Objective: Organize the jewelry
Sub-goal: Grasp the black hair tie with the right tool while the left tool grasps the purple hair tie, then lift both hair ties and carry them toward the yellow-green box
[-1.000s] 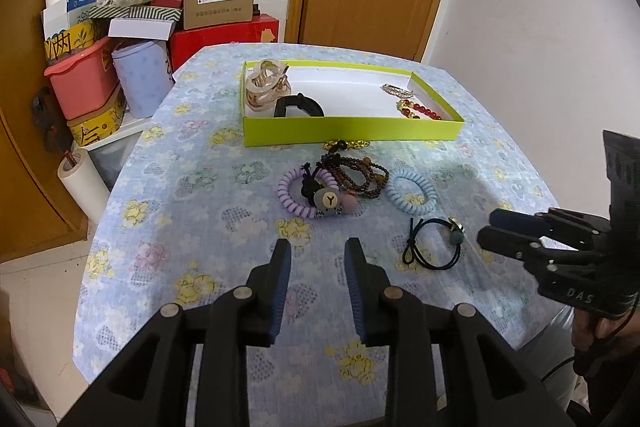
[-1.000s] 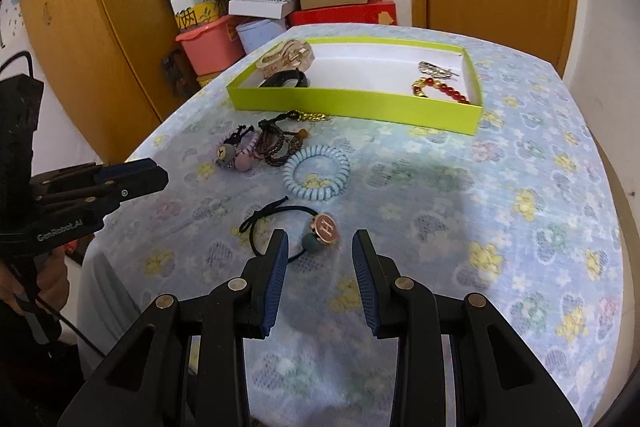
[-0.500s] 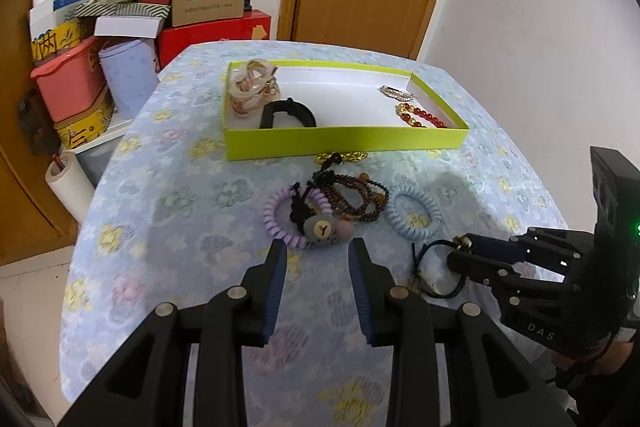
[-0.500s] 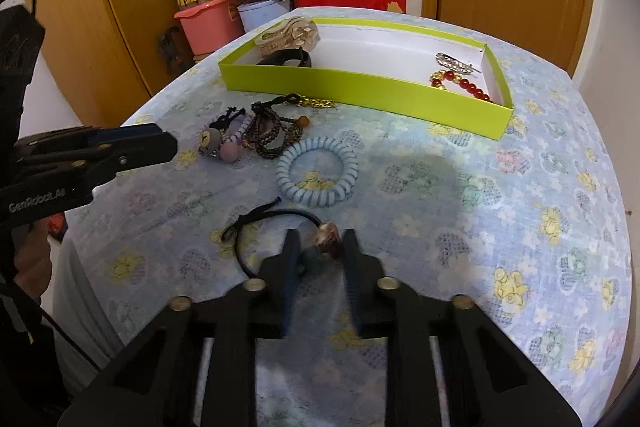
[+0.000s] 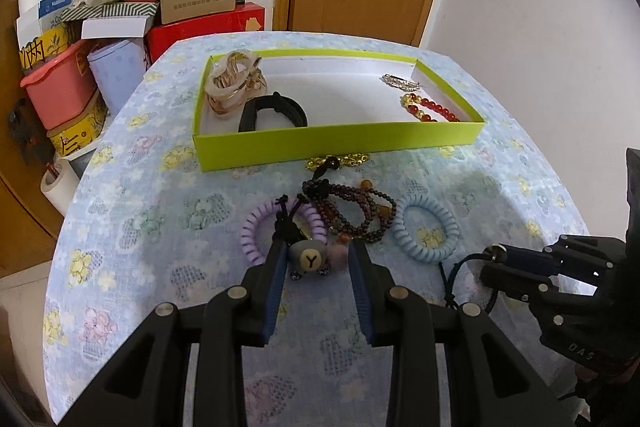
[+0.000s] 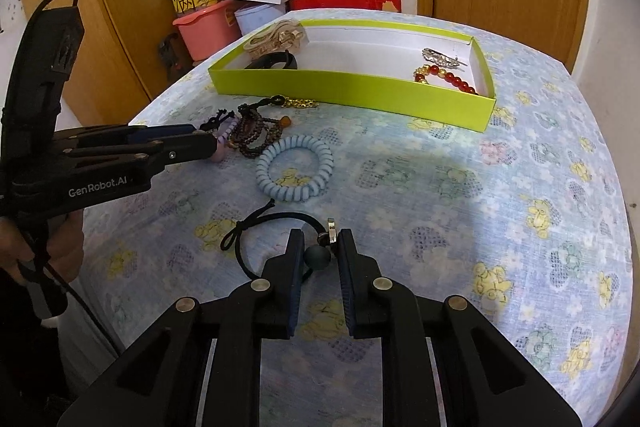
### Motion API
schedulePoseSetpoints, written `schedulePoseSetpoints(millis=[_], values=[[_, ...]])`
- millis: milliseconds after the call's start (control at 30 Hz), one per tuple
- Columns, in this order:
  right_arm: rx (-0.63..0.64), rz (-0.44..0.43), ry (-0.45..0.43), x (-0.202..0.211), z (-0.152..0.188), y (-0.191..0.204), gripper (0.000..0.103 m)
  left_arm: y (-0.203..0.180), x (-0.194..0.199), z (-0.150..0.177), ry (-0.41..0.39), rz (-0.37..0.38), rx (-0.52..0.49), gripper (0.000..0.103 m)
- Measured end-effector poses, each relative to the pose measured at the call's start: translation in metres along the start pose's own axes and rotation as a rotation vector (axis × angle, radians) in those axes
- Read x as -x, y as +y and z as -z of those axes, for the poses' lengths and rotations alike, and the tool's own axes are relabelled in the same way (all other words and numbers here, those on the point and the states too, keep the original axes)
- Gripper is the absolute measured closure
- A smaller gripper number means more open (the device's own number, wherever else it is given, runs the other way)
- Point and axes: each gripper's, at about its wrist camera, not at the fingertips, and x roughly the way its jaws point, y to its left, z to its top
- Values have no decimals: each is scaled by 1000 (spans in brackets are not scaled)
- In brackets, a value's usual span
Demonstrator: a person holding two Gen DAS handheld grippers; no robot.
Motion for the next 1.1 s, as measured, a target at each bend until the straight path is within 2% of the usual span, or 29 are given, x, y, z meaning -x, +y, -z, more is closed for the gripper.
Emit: schedulePoseSetpoints(millis=[67,100,300,700,900,1100], values=[[-1,-1,-2,0,0,0,86,0,1,0,-6,-6,-3,76],[-2,-2,-3,0,0,0,86,1,1,0,-9,-10,-1,83],[-12,1,-5,4,4,-3,86,3,6,1,-14,-20,8,83],[-37,16,-60,32,8,-4,86,1,49,3,-86,26,17,83],[-49,13,-87,45,8,-2,86,6,71,0,-119,71,44,83],[-55,16,-107,55,10,1,86,8,85,-1,-146,72,52,83]])
